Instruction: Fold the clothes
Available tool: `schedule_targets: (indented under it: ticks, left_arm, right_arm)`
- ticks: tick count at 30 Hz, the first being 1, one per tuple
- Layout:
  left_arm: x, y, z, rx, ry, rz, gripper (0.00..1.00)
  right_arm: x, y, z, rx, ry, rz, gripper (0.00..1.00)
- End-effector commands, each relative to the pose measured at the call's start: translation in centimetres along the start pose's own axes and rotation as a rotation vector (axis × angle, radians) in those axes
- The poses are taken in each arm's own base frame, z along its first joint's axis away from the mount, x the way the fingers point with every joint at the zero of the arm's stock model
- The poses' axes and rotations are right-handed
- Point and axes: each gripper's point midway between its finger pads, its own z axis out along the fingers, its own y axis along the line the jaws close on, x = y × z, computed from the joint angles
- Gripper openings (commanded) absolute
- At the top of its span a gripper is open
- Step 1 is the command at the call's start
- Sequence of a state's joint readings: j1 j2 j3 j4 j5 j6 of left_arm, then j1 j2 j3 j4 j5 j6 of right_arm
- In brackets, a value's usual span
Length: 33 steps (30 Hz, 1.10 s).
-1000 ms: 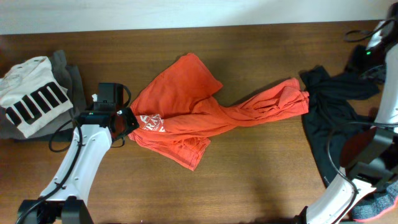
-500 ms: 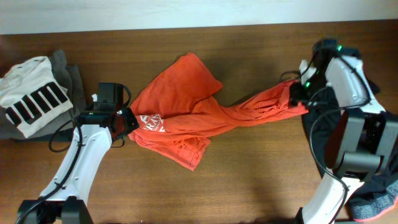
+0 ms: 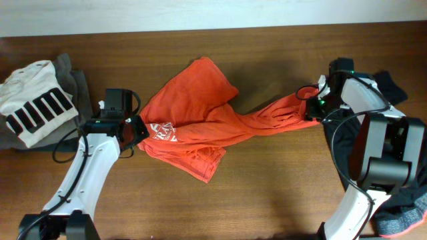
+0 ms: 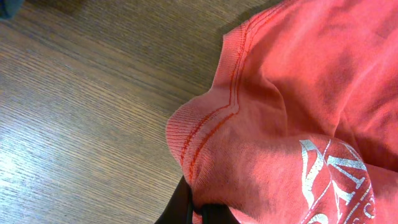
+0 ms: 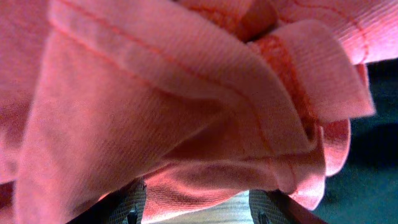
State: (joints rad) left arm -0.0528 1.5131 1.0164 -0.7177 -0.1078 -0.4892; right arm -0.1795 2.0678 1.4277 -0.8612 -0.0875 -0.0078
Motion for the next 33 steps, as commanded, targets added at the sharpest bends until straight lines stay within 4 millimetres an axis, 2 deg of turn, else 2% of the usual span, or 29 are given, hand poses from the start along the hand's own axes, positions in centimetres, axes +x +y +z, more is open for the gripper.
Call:
schedule_targets:
  ticks: [1,2,3,4,6,9,12,15,18,20,21,22,23,24,27,31,33]
  left_arm:
    - [0.1,0.1,0.1,-0.003,0.004,0.013,0.0]
    - [0.1,0.1,0.1,-0.003,0.004,0.012,0.0]
    - [0.1,0.1,0.1,-0.003,0.004,0.012,0.0]
    - [0.1,0.1,0.1,-0.003,0.004,0.013,0.01]
    - [0.1,0.1,0.1,-0.003,0.004,0.013,0.0]
    - [0.1,0.1,0.1,-0.003,0.004,0.013,0.0]
    - [0.1,0.1,0.1,-0.004,0.004,0.013,0.0]
    - [0.1,0.1,0.1,-0.004,0.004,0.013,0.0]
    - [0.0,0.0,0.1,-0.002,0.001,0.012,0.0]
    - [-0.1,0.0,0.1,0.0,-0.002,0.012,0.0]
    - [-0.1,0.0,0.1,0.0,-0.003,0.012,0.0]
    - [-0.1,0.0,0.1,0.001,-0.005,0.011,0.0]
    - [-0.2,-0.1,0.1,0.002,-0.005,0.011,0.0]
    - [-0.2,-0.1,0.1,0.002,-0.005,0.012,0.0]
    - [-0.1,0.0,0.1,0.001,-0.004,0.012,0.0]
    - [-0.1,0.0,0.1,0.0,-0.002,0.012,0.0]
    - [-0.1,0.0,0.1,0.0,-0.003,0.012,0.0]
  right_arm:
    - [0.6,-0.3,0.8,0.02,0.01,0.023,0.51]
    - [0.7,-0.3,0.9,0.02,0.012,0.023,0.43]
    - [0.8,-0.3,0.9,0.02,0.016,0.023,0.28]
    - [0.9,-0.3,0.9,0.02,0.021,0.023,0.17]
    - [1.4,-0.3,0.8,0.02,0.041,0.025,0.04]
    - [2.2,-0.1,-1.3,0.02,0.072,0.027,0.04]
    - [1.0,0.6,-5.9,0.005,-0.009,0.019,0.04]
    - [-1.6,1.6,-12.4,-0.022,-0.196,0.001,0.04]
    - [-5.0,2.1,-18.8,-0.024,-0.442,-0.022,0.04]
    - [-7.6,2.3,-21.8,-0.029,-0.595,0.0,0.04]
    - [-8.6,2.3,-22.5,-0.038,-0.643,0.018,0.08]
    - [-9.7,2.3,-22.8,-0.05,-0.682,0.045,0.23]
    - [-10.3,2.4,-22.6,-0.062,-0.697,0.064,0.33]
    - [-10.7,2.6,-22.1,-0.084,-0.693,0.074,0.35]
    - [-10.3,3.6,-18.4,-0.143,-0.581,0.066,0.58]
    - [-7.5,3.0,-14.2,-0.11,-0.392,0.06,0.6]
    - [-6.0,2.1,-13.0,-0.066,-0.316,0.075,0.6]
